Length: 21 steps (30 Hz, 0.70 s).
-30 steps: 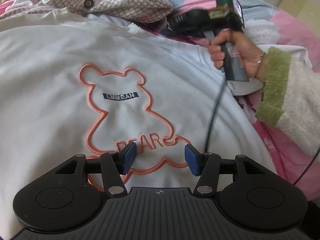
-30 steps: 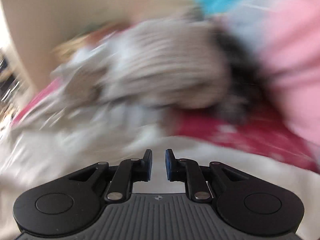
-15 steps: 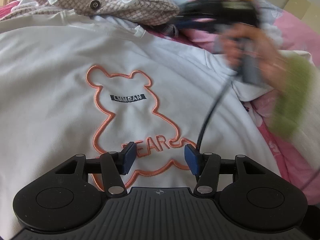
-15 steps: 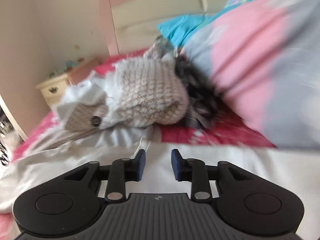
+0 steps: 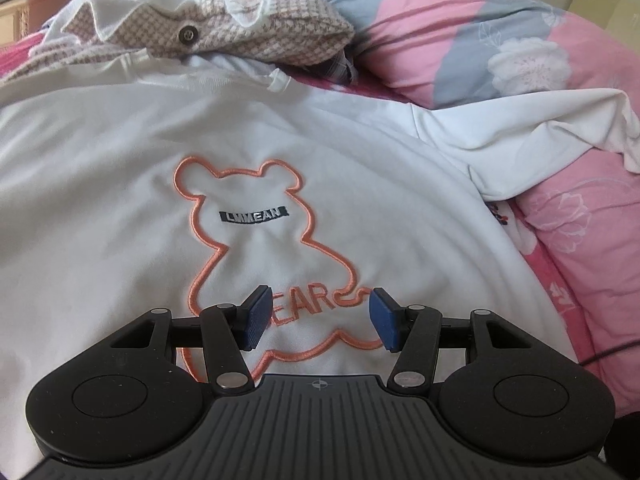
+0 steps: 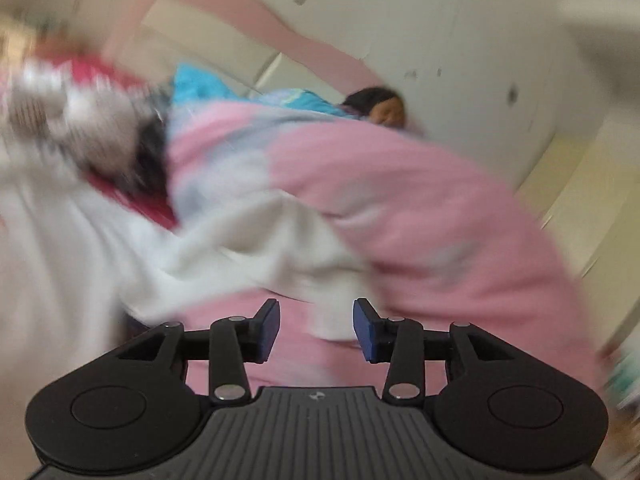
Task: Fold clothes
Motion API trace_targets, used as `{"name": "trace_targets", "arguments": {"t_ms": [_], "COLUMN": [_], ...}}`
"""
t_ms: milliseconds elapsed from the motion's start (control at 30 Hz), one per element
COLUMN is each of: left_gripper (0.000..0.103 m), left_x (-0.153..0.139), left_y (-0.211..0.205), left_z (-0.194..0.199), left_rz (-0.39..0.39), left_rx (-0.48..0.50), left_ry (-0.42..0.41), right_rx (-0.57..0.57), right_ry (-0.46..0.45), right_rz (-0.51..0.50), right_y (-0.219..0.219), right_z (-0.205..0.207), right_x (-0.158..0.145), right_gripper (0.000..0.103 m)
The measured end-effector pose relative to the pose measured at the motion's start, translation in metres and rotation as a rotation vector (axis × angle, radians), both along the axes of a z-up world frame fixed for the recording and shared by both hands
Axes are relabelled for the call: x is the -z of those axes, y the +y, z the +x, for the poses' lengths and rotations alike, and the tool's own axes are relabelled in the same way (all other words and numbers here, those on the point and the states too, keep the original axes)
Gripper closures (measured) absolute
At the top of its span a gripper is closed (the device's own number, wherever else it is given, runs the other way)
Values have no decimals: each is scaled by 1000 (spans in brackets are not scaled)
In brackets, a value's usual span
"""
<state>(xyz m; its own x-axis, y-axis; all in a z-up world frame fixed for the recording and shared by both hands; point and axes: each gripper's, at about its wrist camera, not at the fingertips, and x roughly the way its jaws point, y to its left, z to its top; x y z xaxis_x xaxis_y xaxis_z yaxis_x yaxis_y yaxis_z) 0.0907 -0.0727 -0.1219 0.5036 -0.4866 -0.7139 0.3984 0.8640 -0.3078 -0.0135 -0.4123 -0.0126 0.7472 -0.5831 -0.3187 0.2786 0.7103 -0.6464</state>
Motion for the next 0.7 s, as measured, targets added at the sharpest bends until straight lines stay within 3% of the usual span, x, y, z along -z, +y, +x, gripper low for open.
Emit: {"name": "trace_targets", "arguments": {"t_ms": [200,300,333,467,567,700], "left_gripper": [49,49,49,49,49,49], "left_x": [-9,-13,-15,-23,-28,-29], "left_y": [-16,-23,-26,-33,-34,-26], "left_z": [-17,-29,-32,-41,-43,-40], "left_rz": [13,21,21,9,-14,-60], "left_rx": [8,28,35,52,56,29], "left_ry": [-12,-24,-29,-49,-60,-35], "right_rx": [-40,-23,-12,-18,-100,-304], "right_ry": [46,93,89,-55,-137,-72], "right_rz": [-49,-62,-27,244,467,676], "right_y": [-24,-38,-43,-55,-50,-9], "right_z": [22,27,28,12,-1,-6], "right_x": [19,20,15,-40,-81,-107], "right_gripper": [60,71,93,94,94,94]}}
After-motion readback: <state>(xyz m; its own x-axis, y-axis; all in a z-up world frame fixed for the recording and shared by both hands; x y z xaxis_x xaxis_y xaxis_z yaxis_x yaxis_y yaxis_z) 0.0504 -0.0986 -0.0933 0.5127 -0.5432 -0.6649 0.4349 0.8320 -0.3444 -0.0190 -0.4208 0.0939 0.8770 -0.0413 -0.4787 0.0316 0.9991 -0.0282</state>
